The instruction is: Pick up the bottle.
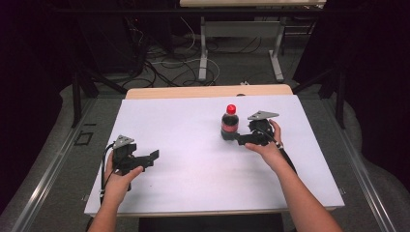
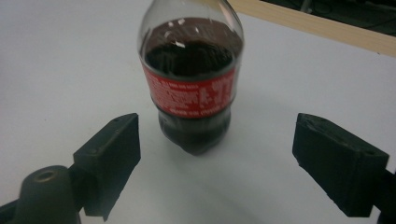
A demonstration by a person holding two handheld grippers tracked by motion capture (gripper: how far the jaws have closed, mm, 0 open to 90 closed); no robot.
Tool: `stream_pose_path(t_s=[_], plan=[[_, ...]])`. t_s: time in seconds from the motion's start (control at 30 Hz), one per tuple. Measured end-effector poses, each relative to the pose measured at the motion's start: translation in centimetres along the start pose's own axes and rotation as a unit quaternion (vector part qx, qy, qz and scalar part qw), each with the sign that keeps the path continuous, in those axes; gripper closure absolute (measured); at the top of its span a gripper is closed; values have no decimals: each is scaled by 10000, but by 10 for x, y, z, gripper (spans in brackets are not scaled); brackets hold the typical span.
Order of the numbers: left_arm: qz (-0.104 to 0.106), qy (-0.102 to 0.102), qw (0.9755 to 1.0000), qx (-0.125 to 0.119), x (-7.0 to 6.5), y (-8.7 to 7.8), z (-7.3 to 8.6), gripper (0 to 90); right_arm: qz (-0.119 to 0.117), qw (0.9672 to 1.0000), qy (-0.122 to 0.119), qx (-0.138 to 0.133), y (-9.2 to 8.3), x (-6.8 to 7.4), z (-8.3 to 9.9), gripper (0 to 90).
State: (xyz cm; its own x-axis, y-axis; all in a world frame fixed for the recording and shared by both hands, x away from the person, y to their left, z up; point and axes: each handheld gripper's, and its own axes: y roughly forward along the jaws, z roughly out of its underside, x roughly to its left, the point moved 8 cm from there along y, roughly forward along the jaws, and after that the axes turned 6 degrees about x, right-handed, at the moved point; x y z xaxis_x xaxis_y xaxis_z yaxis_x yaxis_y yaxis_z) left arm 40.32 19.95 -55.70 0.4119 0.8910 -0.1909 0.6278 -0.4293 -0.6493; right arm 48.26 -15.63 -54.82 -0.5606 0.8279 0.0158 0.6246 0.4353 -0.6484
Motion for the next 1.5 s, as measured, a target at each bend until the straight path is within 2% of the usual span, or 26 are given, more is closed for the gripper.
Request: stream_pose_path(t_s=[0.13, 0.17, 0.3, 0.37, 0.63, 0.73, 1.13, 1.23, 1.3, 1.33, 1.47, 1.5], plan=[[17, -28, 10000, 53, 1, -1, 1, 24, -46, 9999, -114, 20, 8, 6, -7, 150], [8, -52, 10000, 13, 2, 0, 1, 24, -46, 9999, -114, 20, 8, 6, -7, 150], [19, 7, 9999, 120, 2, 0, 3, 25, -105, 9999, -67, 25, 19, 10, -13, 153], [5, -20, 10000, 56, 3, 2, 2, 25, -128, 9999, -66, 32, 23, 11, -15, 156], [-11, -27, 10000, 67, 5, 2, 3, 25, -38, 9998, -200, 19, 36, 12, -23, 216], [10, -78, 9999, 100, 5, 2, 4, 25, 4, 9999, -126, 8, 38, 11, -24, 242], [-6, -41, 9999, 107, 5, 3, 4, 25, -127, 9999, 26, 74, 47, 8, -20, 278], [-1, -106, 9999, 69, 5, 4, 4, 25, -73, 9999, -14, 78, 46, 8, -20, 285], [-19, -58, 9999, 101, 6, 4, 5, 25, -55, 10000, -21, 80, 45, 8, -20, 287], [7, -105, 9999, 121, 5, 5, 5, 25, -50, 10000, 3, 40, 46, 9, -21, 289], [10, -47, 9998, 198, 5, 5, 6, 25, -5, 9999, -94, 62, 44, 9, -20, 292], [10, -89, 9998, 161, 5, 6, 6, 25, 12, 9999, -97, 66, 43, 9, -20, 293]])
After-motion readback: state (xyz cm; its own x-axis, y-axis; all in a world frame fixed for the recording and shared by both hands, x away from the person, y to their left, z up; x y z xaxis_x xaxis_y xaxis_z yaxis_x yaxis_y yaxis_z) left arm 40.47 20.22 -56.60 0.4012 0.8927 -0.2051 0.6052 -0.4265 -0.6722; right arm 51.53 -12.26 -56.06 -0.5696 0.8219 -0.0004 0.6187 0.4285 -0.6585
